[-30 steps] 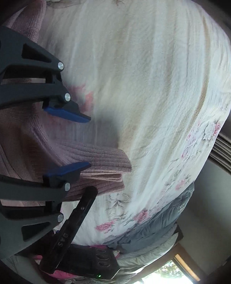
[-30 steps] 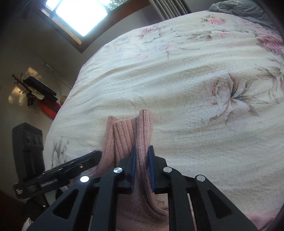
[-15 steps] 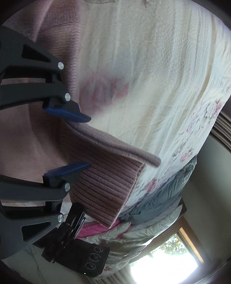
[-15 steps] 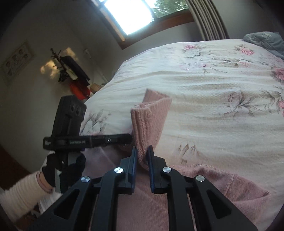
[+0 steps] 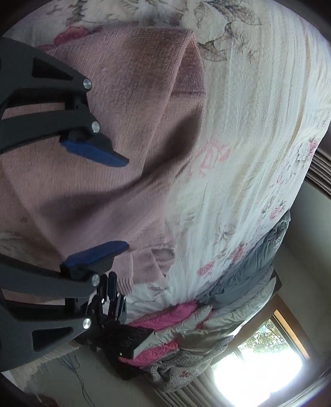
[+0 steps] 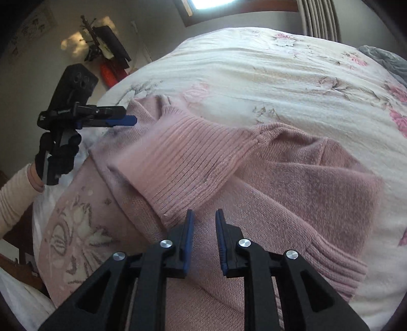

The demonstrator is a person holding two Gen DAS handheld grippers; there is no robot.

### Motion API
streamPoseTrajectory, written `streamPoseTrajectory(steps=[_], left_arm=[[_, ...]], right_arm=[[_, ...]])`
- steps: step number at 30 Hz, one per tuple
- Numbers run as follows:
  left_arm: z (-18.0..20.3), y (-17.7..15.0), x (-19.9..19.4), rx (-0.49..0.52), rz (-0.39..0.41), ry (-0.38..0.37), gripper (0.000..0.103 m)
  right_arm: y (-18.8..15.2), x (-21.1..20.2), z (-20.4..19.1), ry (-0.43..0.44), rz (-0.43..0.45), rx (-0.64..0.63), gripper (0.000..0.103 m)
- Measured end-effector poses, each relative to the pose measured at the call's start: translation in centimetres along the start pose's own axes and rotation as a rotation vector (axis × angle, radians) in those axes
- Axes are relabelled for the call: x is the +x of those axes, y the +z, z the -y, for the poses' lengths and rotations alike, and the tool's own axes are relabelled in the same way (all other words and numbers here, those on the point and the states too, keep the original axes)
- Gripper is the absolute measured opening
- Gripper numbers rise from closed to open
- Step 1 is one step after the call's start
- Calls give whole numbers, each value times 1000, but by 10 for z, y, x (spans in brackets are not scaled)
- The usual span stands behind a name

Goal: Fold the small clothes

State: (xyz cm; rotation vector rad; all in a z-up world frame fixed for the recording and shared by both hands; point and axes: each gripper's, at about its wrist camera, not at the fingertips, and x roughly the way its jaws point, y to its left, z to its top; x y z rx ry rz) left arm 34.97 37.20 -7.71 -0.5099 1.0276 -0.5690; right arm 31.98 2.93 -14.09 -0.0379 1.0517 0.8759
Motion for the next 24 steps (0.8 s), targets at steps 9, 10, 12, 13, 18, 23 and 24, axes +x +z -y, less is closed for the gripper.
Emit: streamPoseTrajectory(steps=[9,10,12,13,18,23,24], left_arm=[[2,-12,40,-171,-123,22,65],[3,-15,43,-183,-126,16,64],[9,-17,50,-178,-132,39,59],[13,-17,54,-168,-136,60,41],[6,-26,59,-184,-176,127,6],[-7,-28,44,-162,-160,119,6],[-5,-28,46,-136,-160,127,6]], right_arm=[[-5,16,16,187,12,326,42],[-4,22,15,189,7,344,42],[-4,39,16,226,-15,402,37],[-4,46,15,240,-22,428,23],[-3,34,16,231,46,471,11],[-8,25,13,135,17,437,10],[-10,32,16,116,-4,440,10]])
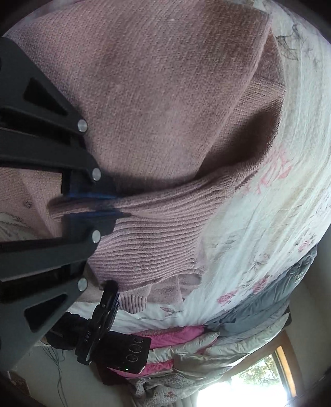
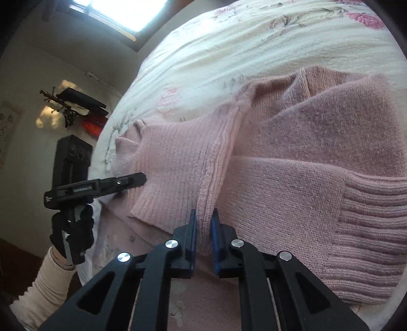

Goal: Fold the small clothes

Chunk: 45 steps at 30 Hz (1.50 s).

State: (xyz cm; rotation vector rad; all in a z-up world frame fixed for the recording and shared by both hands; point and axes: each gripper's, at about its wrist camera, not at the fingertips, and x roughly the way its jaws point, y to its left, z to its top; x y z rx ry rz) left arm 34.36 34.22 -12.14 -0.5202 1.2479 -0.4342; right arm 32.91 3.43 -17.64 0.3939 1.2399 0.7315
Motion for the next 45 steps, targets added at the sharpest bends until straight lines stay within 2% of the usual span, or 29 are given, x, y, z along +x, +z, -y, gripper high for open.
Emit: streamPoseTrajectory(steps=[6,9,12,13,14,15,20,22,26,29,31,34,38,41,45], left_arm=[[18,-13,-11,108,37,107,11],[25,-40,-29,155,74,172,20],[32,-84,-52,216,140,278,31],[33,-100,-61,227,165,312,39],[31,-136,-78,224,223,372,43],[29,-153,-85,211,243,385,47],[17,-239,-114,155,288,496,49],[15,-267,-130,135,298,507,50],[14,-311,-166,98,338,580,57],[8,-338,-190,60,345,591,59],[5,-355,-200,51,342,608,61],[-2,-375,-207,49,317,618,62],[-6,-387,-201,45,276,549,62],[-11,-389,-191,32,238,533,62],[-19,-394,-175,12,193,521,62]], right_arm=[[-8,3,9,27,8,49,16],[-30,-20,-2,-41,52,-6,23],[-74,-45,-26,-167,103,-87,30],[-91,-54,-31,-187,123,-104,32],[-112,-62,-38,-198,142,-113,34],[-131,-70,-40,-208,156,-113,38],[-225,-92,-46,-316,179,-66,42],[-255,-98,-51,-330,181,-36,42],[-292,-127,-49,-308,198,19,42],[-311,-151,-48,-360,201,38,42],[-324,-164,-46,-341,205,57,46],[-340,-174,-40,-355,196,66,47],[-355,-175,-29,-342,167,79,47],[-360,-167,-21,-366,142,85,48],[-365,-152,-7,-345,104,110,48]])
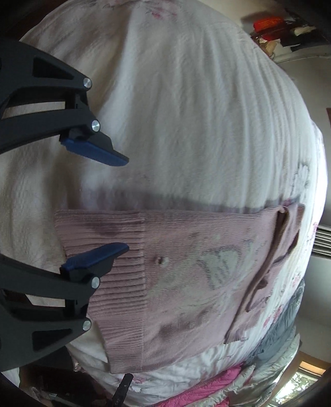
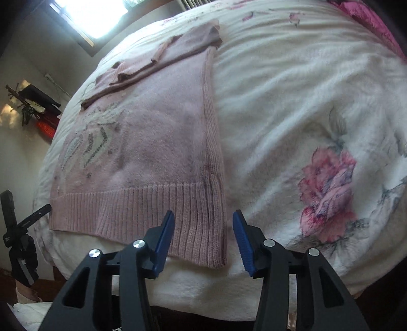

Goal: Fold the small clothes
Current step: 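Grasp the ribbed hem with both tools and lift it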

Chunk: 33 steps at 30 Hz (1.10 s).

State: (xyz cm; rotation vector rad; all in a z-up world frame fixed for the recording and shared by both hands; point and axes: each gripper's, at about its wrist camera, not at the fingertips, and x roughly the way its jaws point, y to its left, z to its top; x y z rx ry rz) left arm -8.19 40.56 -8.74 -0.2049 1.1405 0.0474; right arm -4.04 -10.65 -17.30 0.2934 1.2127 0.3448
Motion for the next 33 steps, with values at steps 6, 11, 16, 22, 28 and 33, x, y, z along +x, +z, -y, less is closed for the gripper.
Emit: streamPoseTrajectory(steps=[6,11,16,22,28,33], left_arm=[[1,-11,5,-3,-23,-57,62],[0,-17,11,-41,-51,-170,62],[9,-15,12,-29,-59,-184,53],[10,-13,14,-27,-65,-169,27],[2,-11,11,-90,-61,-227,10],[2,-2,-8,-118,-4,-313,9]], right_arm=[[-9,15,2,23,-32,9,49],[-11,15,-11,42,-39,-44,48],[-12,20,-1,78,-44,38,48],[-16,19,-3,93,-52,16,32],[-13,12,-1,150,-39,32,13],[0,-13,0,363,37,104,12]])
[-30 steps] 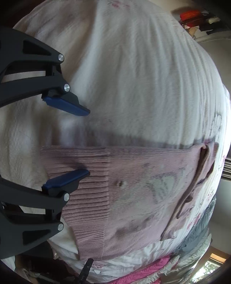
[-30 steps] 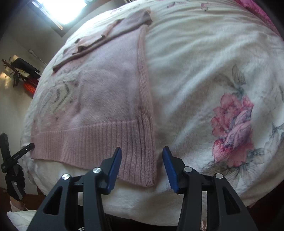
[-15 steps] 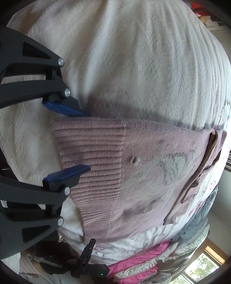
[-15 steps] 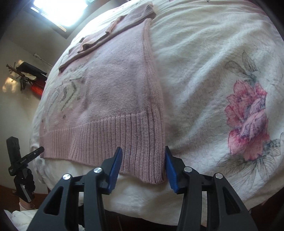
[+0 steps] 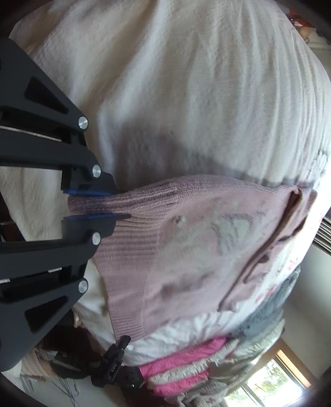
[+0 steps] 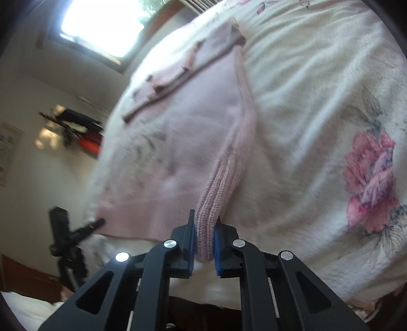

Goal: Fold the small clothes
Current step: 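Grasp the ribbed hem with both tools and lift it, then fold the held hem up toward the collar and open both tools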

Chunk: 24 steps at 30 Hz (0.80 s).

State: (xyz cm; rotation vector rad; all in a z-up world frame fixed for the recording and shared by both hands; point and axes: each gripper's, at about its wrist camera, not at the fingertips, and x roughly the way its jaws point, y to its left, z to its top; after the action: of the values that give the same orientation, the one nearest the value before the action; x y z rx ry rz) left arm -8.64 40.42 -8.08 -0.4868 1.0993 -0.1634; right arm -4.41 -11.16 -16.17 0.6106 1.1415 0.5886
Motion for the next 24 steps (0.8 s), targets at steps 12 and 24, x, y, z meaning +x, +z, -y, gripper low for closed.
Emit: streamPoseTrajectory(steps=[12,24], left_arm=[[13,65,-9,-12,79,-69,8],[-9,149,46,-118,65,-10,9]], right_arm=[[75,-22,-10,77,111,51,11],[162,34,21,-11,64,165,11]])
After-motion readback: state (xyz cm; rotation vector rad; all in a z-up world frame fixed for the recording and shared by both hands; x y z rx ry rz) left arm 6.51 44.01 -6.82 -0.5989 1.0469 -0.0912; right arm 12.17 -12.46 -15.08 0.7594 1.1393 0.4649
